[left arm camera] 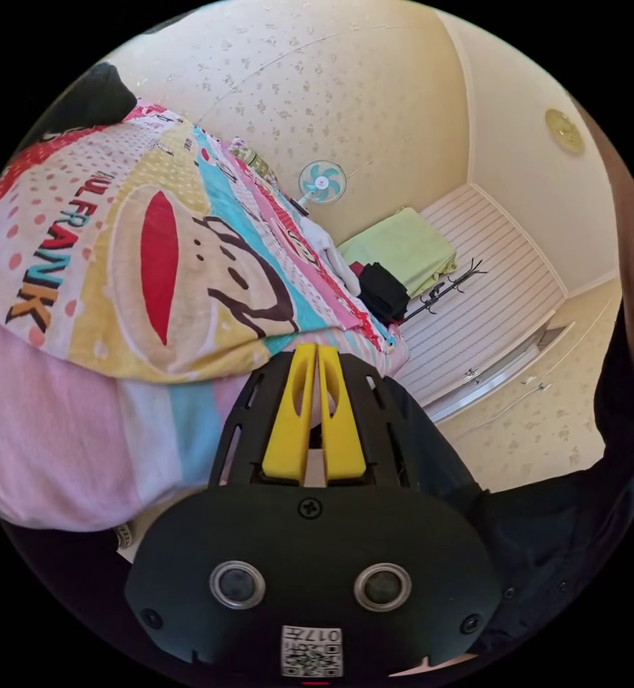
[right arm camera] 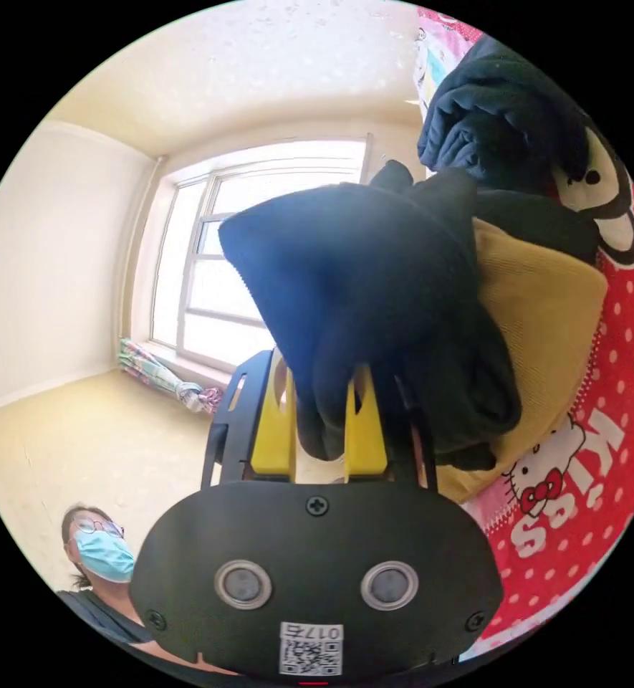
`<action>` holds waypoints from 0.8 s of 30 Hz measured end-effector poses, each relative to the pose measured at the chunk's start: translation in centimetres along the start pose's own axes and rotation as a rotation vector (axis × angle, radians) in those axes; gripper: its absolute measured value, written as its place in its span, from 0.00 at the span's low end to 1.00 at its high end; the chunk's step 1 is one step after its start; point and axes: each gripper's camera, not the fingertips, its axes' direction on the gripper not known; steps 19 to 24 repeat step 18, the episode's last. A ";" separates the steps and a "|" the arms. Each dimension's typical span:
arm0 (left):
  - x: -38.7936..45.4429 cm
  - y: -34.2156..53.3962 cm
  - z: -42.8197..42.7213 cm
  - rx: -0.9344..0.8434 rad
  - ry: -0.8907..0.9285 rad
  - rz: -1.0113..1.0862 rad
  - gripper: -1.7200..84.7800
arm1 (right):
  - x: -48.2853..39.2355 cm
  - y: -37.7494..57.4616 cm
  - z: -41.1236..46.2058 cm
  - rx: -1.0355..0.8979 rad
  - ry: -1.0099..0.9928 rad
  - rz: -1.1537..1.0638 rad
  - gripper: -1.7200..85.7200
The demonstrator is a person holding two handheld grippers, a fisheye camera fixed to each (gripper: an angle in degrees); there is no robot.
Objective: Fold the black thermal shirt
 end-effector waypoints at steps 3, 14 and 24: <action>-0.1 0.2 0.6 0.002 0.008 -0.008 0.01 | 1.2 -1.4 -1.3 -0.120 0.161 -0.011 0.15; 2.3 1.1 2.6 0.047 -0.091 0.028 0.01 | -0.2 6.7 -15.2 -0.178 1.288 -0.323 0.16; 3.8 1.2 3.3 0.053 -0.137 0.000 0.01 | 2.1 14.3 -20.1 0.165 1.397 -0.296 0.13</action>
